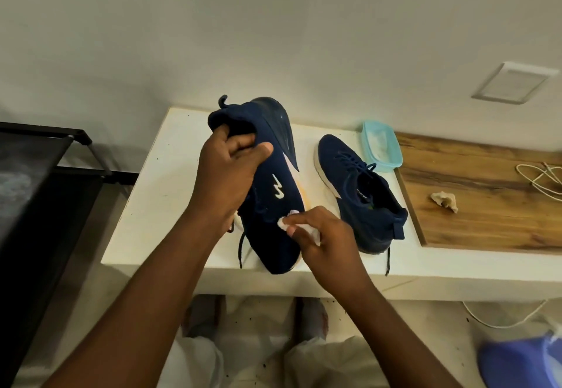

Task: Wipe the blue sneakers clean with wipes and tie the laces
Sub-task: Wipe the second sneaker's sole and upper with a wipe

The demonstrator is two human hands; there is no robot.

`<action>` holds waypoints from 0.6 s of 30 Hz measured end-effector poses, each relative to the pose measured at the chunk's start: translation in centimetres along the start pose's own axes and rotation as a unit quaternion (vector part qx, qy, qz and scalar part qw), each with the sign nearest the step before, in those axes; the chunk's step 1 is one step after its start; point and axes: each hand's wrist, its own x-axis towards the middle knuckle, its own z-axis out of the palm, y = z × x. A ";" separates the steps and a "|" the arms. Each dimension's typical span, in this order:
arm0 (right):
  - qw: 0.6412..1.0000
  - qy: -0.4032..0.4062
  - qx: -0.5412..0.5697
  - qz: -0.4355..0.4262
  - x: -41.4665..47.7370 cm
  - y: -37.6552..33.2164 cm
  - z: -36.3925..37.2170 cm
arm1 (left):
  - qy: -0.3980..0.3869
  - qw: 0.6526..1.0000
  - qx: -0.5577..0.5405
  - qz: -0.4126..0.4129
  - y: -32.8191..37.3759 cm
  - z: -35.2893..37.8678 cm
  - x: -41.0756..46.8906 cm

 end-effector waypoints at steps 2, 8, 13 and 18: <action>0.999 0.039 0.034 -0.001 0.3 -0.5 -0.2 | 0.006 1.000 0.001 0.007 -0.5 -0.4 0.6; 0.993 0.091 0.061 0.043 4.2 -0.8 -1.2 | 0.007 0.999 0.043 -0.010 -2.0 -2.6 2.2; 1.000 -0.005 -0.020 0.016 5.3 0.4 1.4 | 0.025 0.995 0.100 -0.014 -4.2 -2.0 2.6; 0.998 -0.051 -0.004 0.045 2.0 1.0 1.1 | 0.038 0.986 0.161 -0.014 -7.0 -1.7 2.8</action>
